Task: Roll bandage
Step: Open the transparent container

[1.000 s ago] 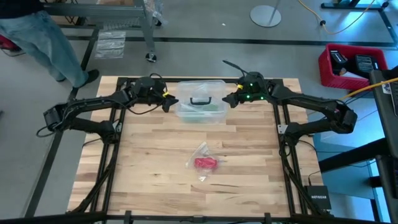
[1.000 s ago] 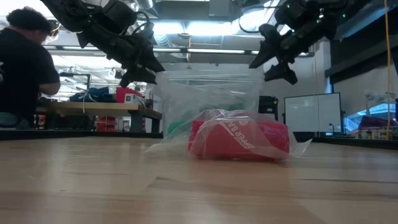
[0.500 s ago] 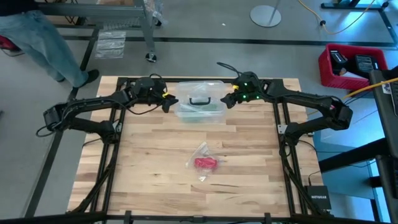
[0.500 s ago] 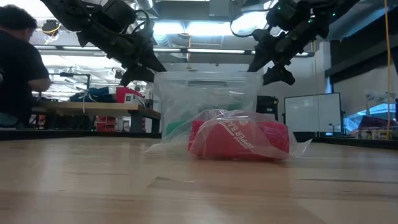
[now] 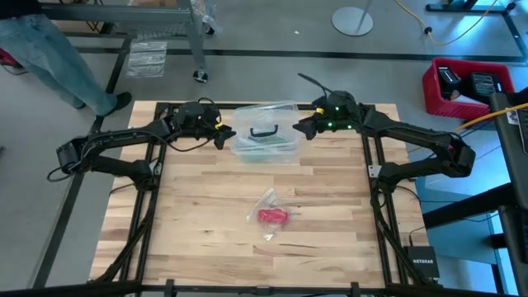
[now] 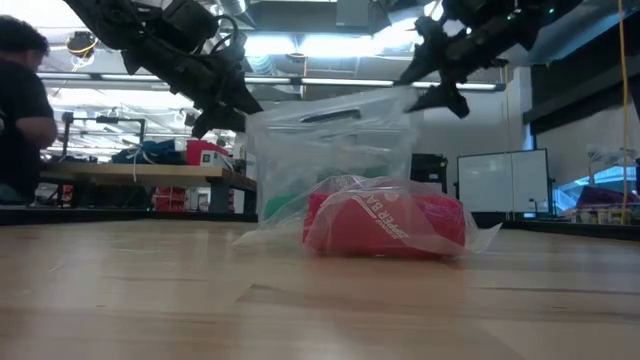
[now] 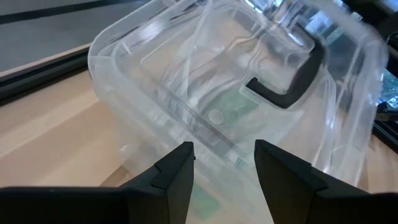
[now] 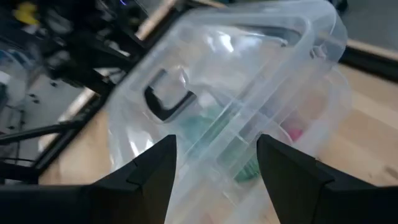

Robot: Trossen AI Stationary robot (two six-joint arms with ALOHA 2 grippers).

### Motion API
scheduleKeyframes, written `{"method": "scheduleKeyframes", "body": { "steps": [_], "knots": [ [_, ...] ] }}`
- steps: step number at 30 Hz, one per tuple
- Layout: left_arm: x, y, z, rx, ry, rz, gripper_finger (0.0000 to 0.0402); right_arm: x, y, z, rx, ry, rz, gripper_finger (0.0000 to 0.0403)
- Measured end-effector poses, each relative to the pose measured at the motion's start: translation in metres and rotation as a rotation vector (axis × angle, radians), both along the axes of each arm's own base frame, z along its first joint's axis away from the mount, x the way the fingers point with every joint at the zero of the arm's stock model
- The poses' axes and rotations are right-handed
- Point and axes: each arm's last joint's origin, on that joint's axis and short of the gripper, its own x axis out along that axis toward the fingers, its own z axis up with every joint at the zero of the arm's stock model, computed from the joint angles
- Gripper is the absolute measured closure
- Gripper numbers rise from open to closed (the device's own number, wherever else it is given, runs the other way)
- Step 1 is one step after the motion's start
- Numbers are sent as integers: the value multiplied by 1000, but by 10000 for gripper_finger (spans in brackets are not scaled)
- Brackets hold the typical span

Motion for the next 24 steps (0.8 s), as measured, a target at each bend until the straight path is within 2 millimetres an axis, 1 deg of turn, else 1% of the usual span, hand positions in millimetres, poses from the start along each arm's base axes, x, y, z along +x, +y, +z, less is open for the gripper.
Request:
{"method": "scheduleKeyframes", "body": {
  "steps": [3,6,9,15,17,21,24],
  "knots": [
    [1,0,1,8,-14,-10,243,0,1,8,-27,-55,20,180],
    [2,-1,2,13,-23,-33,243,3,2,12,-46,-111,83,180],
    [2,-1,3,19,-28,-36,243,8,0,12,-46,-147,118,180],
    [3,-2,2,22,-19,-34,243,12,-3,2,-27,-95,105,180],
    [3,-2,2,28,-20,-35,243,13,-2,5,-65,-119,127,180],
    [3,-1,4,60,-31,-41,243,21,7,12,-189,-174,213,180],
    [3,-2,6,66,-46,-42,243,26,16,16,-303,-143,252,180]
  ]
}}
